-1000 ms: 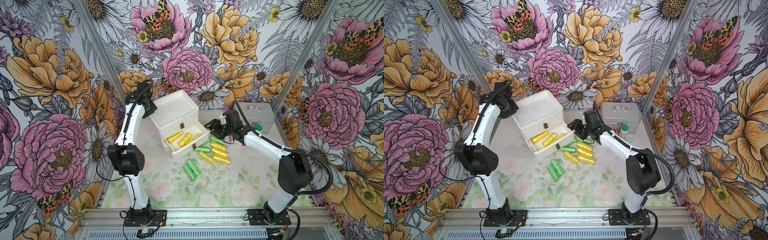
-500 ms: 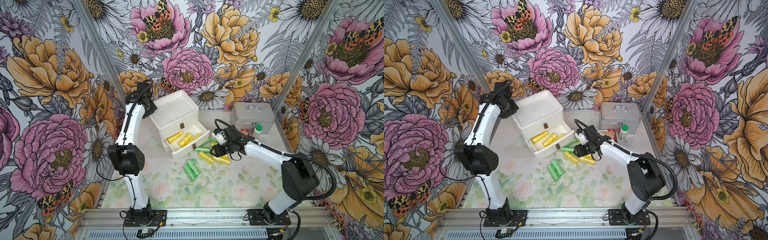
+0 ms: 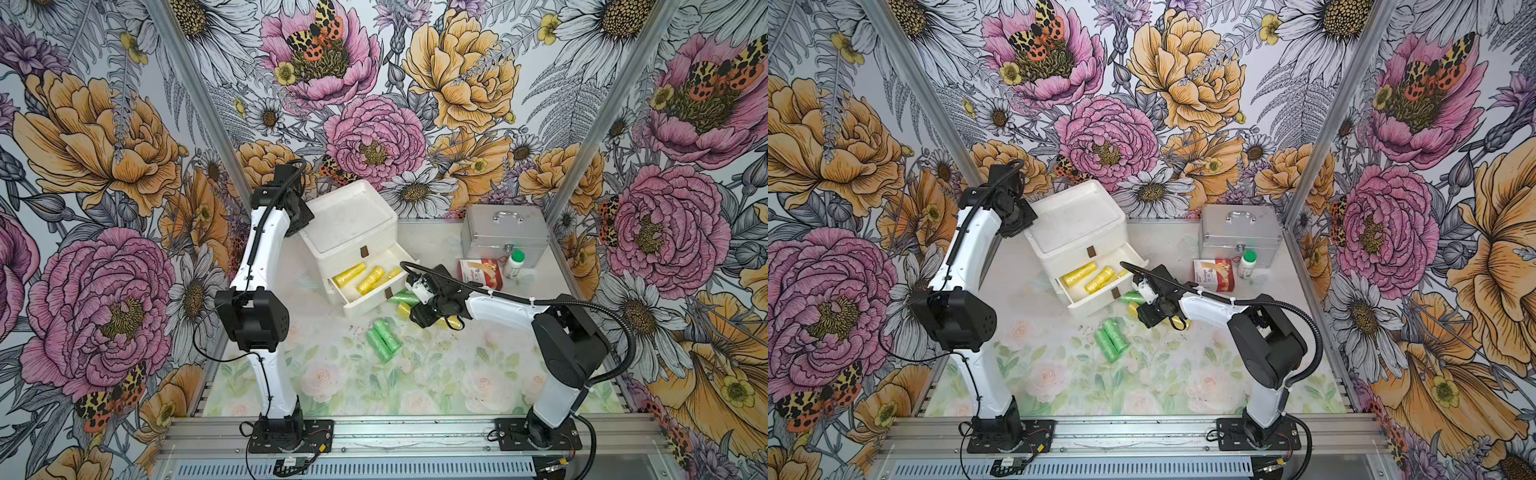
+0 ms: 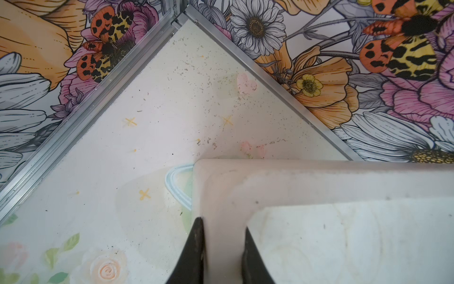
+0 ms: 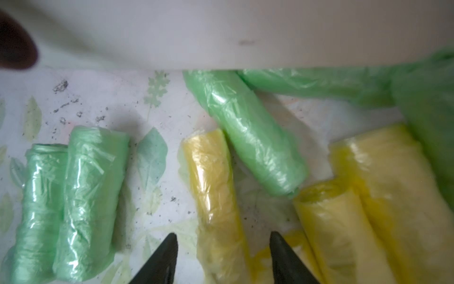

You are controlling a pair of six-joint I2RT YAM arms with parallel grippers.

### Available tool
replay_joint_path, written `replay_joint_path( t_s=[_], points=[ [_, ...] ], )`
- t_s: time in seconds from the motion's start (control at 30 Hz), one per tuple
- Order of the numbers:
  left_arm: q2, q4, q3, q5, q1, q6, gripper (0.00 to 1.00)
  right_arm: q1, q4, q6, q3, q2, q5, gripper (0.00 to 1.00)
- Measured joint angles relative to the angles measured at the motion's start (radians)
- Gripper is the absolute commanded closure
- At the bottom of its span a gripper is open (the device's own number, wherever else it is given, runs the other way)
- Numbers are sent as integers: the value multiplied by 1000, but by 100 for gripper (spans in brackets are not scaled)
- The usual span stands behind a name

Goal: Sort the rolls of trash bags by color and place them into the drawer
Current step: Pick up the roll of trash bags from the center of the board.

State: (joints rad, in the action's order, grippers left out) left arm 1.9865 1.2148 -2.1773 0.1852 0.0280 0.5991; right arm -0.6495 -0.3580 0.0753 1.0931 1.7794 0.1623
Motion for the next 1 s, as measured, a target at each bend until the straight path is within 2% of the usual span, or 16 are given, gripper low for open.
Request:
replay_joint_path(
  t_s=[0.3, 0.5, 0.7, 1.0],
  points=[
    [-2, -2, 3, 0, 0, 0, 100, -7, 22, -18, 31, 58, -35, 40],
    [-3, -5, 6, 0, 0, 0, 100, -33, 30, -26, 31, 69, -34, 45],
    [-3, -5, 6, 0, 0, 0, 100, -53, 42, -29, 28, 73, -26, 65],
    [-3, -6, 6, 0, 0, 0, 100, -57, 74, -13, -1, 70, -15, 78]
  ],
)
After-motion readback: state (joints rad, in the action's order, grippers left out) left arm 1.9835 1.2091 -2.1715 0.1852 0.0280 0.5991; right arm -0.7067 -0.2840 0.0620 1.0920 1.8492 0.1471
